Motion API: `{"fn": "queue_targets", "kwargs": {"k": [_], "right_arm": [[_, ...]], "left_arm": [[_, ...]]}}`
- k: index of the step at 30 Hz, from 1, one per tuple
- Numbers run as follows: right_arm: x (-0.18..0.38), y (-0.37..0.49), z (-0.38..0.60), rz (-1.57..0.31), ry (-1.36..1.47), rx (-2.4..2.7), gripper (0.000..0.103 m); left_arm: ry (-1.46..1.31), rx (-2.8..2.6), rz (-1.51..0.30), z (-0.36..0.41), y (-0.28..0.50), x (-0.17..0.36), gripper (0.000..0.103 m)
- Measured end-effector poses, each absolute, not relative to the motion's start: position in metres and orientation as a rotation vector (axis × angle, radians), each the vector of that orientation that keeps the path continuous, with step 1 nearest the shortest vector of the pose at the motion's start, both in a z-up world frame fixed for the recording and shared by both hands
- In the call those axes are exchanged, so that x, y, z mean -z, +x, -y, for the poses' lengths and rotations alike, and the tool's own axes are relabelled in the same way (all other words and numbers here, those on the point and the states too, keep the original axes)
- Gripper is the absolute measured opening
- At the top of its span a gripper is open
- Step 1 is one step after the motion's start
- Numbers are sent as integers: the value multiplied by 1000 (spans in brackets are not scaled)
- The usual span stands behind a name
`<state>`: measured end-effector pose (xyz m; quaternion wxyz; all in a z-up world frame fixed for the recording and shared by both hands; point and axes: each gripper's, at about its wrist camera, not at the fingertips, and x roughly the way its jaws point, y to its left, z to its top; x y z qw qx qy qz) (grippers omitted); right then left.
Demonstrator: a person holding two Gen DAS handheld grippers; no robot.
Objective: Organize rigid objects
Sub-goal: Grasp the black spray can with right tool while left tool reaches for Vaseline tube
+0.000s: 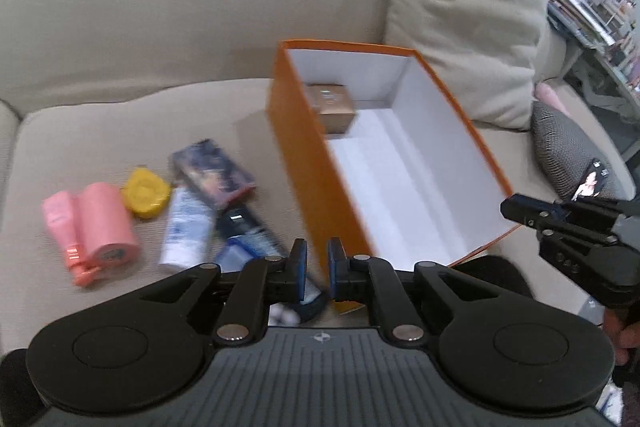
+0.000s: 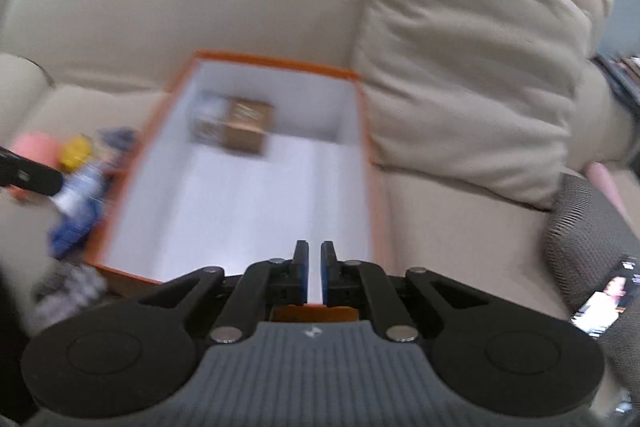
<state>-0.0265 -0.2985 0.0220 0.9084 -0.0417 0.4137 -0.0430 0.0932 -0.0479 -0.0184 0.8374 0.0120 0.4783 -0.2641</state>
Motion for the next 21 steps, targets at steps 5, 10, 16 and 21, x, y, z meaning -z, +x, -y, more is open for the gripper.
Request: {"fn": "queue_targets", "kwargs": {"k": [5, 10, 16, 21], "right_arm": [[-25, -27, 249, -788, -35, -86, 28], [-13, -18, 194, -801, -48, -206, 32], [19, -3, 151, -897, -131, -242, 32], [41, 20, 134, -969, -226, -211, 32]], "left_arm": [[83, 536, -997, 22, 87, 31, 11], [74, 531, -1034, 5, 87, 54, 14], [18, 512, -1077, -13, 95, 75, 14], [2, 508, -1079, -23, 112, 81, 16]]}}
